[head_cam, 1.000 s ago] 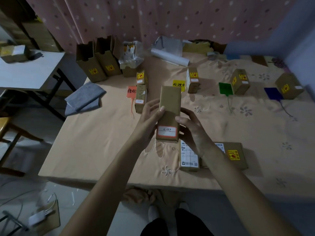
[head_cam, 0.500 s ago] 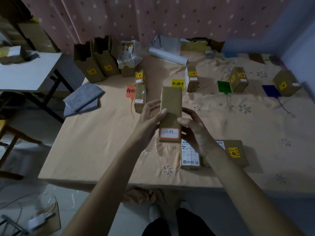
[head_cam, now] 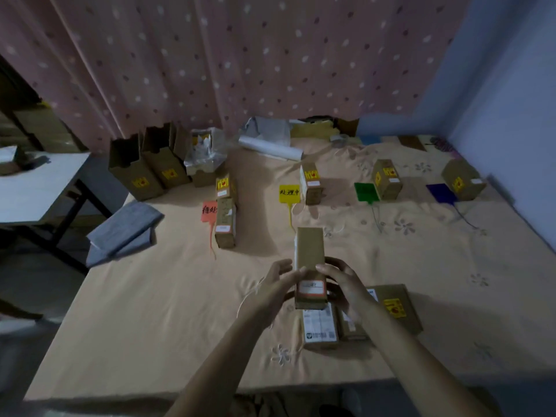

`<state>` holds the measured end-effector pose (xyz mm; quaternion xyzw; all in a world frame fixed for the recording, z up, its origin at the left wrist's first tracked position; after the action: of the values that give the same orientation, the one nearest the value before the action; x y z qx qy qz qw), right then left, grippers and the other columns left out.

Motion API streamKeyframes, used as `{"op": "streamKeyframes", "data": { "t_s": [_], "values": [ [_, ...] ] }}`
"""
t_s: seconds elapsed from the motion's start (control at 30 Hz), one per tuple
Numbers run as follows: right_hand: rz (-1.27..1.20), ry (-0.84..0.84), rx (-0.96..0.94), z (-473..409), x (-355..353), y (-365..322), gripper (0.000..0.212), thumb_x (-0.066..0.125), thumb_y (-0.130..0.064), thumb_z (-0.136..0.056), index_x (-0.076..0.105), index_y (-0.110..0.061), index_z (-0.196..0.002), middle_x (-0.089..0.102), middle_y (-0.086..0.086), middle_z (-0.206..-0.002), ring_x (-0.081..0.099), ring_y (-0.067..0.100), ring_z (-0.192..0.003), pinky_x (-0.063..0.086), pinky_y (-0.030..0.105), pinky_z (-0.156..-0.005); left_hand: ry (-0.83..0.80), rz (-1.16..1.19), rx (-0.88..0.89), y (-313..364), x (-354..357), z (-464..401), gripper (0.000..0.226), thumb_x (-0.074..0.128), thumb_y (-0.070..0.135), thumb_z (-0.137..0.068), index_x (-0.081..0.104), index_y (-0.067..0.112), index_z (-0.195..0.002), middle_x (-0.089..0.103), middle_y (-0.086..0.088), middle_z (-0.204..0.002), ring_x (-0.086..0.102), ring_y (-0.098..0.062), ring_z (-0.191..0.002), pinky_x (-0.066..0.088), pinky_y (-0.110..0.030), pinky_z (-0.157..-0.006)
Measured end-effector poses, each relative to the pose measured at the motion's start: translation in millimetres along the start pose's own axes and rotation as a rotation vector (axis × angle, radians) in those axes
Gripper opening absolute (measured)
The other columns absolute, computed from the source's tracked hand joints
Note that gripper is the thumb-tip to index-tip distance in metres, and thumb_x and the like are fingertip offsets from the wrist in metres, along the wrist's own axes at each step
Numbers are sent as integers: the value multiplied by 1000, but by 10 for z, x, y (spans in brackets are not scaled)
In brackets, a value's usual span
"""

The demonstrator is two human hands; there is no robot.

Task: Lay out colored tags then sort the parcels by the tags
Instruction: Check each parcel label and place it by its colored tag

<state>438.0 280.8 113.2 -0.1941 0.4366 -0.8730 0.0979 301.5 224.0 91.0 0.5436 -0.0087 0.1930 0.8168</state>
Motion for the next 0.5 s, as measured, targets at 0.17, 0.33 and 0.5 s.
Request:
{"op": "streamKeyframes", "data": {
  "t_s": [0.17, 0.33, 0.5],
  "values": [
    [-37, 21, 19, -414, -449, -184, 41, 70, -19, -85, 57, -14, -123, 69, 16, -109, 68, 31, -94, 54, 41, -80, -51, -26, -66, -12, 431, -453, 68, 75, 44, -73, 49, 9, -125, 62, -16, -122, 66, -25, -105, 52, -29, -75],
    [41, -2, 65, -1009, -786, -450, 37, 69, -21, -87, 56, -14, -121, 67, 17, -116, 66, 32, -104, 54, 39, -82, 33, 3, -98, 12, 669, -1033, 57, 68, 32, -84, 49, -2, -125, 65, -11, -102, 66, -19, -87, 53, -26, -66],
    [149, -9, 56, -1732, -1003, -654, 38, 70, -24, -85, 58, -16, -120, 69, 10, -110, 66, 26, -102, 54, 32, -79, 97, -16, -113, 117, 785, -1620, 25, 59, 21, -91, 62, 5, -110, 65, -6, -87, 65, -11, -74, 50, -20, -59]
  ]
}}
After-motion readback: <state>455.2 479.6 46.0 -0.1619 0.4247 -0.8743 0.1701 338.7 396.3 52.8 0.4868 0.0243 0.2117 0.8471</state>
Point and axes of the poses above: each hand's wrist, its own z-axis away from the middle knuckle, its own x-axis out of the palm, y = z × x, the point moved 8 cm from there along -z, towards the middle knuckle
